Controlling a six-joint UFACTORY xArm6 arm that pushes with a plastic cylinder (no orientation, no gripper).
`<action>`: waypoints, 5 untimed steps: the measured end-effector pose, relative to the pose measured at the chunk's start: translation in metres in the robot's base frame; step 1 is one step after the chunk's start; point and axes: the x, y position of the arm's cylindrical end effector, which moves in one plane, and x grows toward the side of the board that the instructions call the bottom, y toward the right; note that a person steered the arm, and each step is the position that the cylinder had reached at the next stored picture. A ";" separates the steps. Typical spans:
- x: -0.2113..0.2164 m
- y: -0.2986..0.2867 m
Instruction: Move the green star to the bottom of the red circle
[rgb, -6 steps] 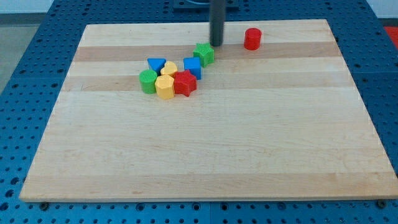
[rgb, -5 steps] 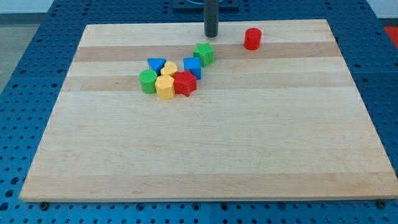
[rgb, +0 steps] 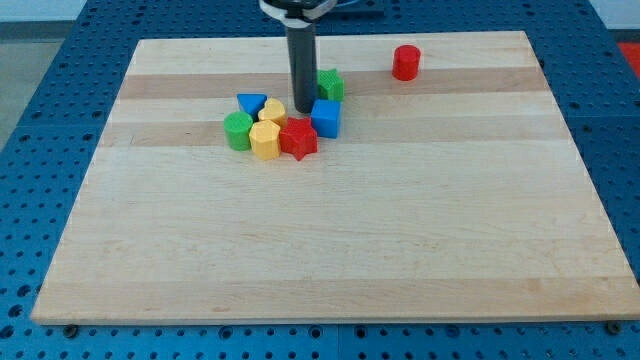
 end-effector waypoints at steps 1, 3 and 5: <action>-0.007 -0.001; -0.030 -0.037; -0.041 0.004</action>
